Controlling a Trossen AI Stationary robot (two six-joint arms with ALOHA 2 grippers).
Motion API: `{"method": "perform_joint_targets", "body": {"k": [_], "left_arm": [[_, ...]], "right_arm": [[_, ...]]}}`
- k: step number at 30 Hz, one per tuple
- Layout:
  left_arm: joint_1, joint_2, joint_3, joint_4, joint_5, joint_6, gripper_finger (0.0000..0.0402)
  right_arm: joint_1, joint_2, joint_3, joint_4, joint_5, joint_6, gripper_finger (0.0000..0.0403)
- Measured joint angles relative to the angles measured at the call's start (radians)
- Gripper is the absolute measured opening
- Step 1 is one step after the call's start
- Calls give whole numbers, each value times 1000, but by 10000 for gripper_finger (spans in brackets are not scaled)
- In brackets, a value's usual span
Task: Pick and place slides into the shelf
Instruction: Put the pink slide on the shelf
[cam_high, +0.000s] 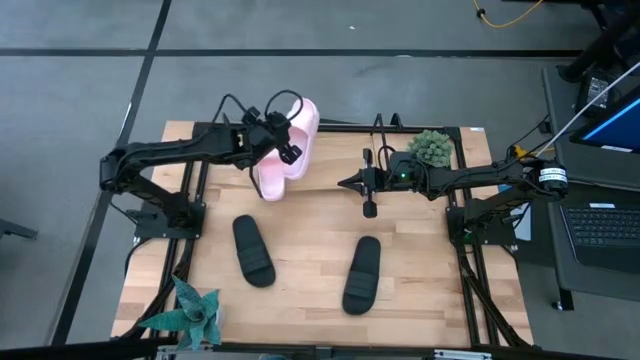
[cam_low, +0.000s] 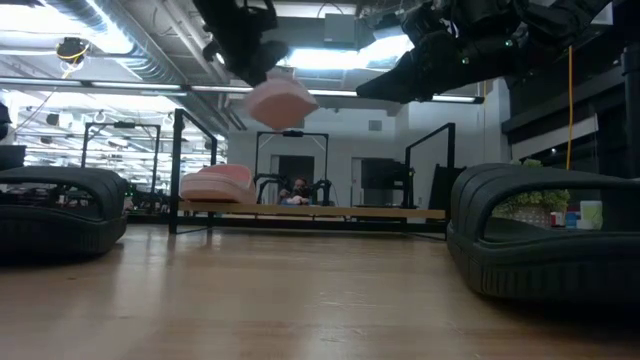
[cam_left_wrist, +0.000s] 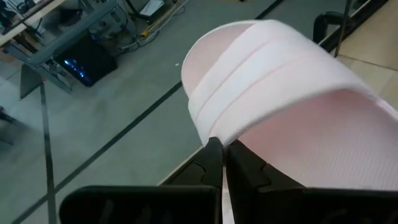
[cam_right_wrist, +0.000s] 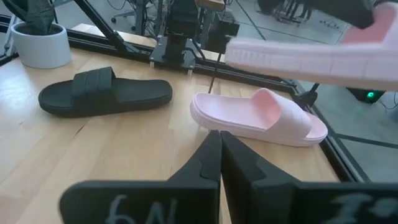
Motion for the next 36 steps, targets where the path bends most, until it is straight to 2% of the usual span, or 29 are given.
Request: {"method": "perform_joint_targets", "body": {"k": [18,24,36], "left_arm": [[-29,126,-1,1,-8,-128,0],[-66,141,-1,-22,-84,-180,0],[-80,222,0,-36,-84,-207,0]], "right_arm": [[-1,0,0,-3,0,-2,7],[-1,0,0,-5,0,-2,7],[-1,0,0,-7,0,1,7]]}}
